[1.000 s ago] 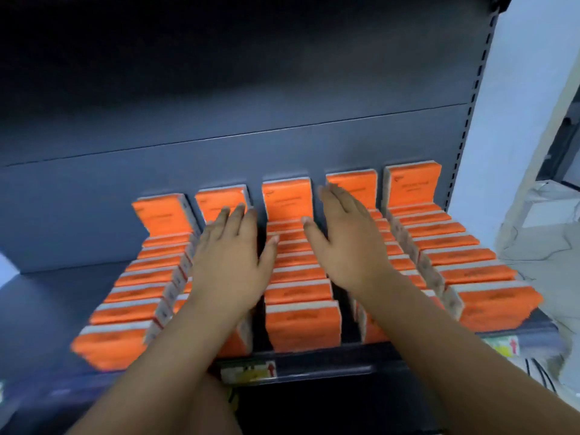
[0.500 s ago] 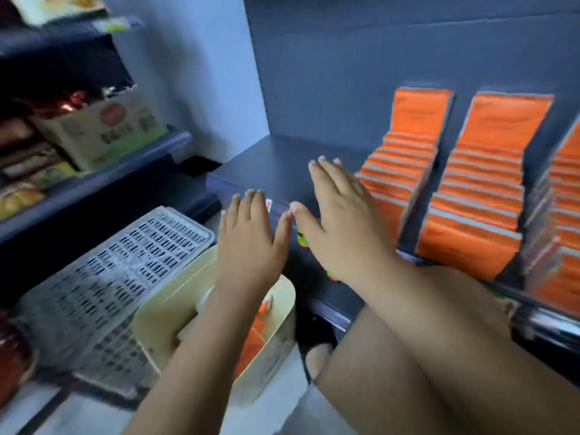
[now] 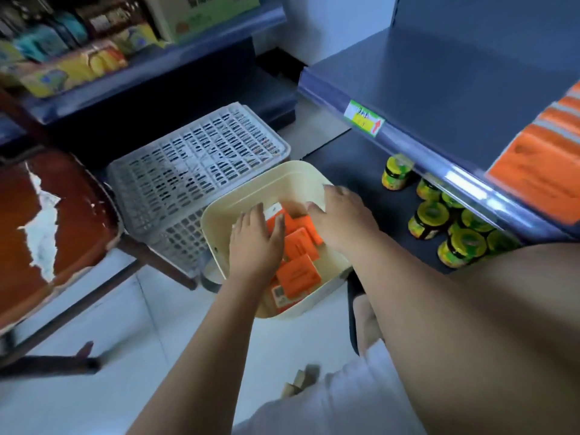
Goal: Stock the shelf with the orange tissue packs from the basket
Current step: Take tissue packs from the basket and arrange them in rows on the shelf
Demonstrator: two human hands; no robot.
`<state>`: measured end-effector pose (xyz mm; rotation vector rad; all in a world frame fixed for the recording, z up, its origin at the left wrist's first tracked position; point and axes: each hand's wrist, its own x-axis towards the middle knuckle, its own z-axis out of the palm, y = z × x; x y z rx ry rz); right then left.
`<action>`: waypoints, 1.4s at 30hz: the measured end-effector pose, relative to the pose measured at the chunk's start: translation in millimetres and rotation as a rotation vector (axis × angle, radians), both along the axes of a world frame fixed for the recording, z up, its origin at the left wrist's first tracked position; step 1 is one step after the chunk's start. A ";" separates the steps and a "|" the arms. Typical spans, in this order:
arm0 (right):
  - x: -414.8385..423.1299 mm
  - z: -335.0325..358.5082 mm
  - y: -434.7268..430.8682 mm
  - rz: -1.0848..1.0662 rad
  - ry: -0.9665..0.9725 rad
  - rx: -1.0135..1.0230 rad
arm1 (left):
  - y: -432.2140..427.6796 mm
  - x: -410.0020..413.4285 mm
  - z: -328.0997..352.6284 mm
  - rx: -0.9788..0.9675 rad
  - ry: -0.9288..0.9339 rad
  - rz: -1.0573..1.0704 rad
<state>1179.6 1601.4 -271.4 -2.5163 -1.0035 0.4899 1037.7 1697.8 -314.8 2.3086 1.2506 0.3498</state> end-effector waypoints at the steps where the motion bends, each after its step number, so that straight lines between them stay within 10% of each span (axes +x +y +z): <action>1: 1.5 -5.9 5.9 -0.013 0.033 -0.029 | 2.3 0.9 -9.1 -0.034 0.011 0.015; 11: 23.0 -81.9 67.4 -0.463 0.554 -0.087 | 46.4 38.7 -94.9 -0.242 0.116 0.105; 18: 25.8 -154.3 87.2 -0.620 0.473 -0.166 | 84.4 67.3 -139.9 -0.438 0.007 0.285; 25: 24.8 -207.8 94.4 -0.453 0.374 -0.379 | 100.0 87.0 -170.3 -0.208 0.241 0.281; 35: 29.4 -169.5 89.8 -1.081 1.041 0.416 | 99.4 66.9 -120.8 -0.434 -0.130 0.501; 42: 35.6 -113.7 42.0 -0.912 1.344 0.697 | 68.8 35.4 -49.2 -0.618 -0.498 0.586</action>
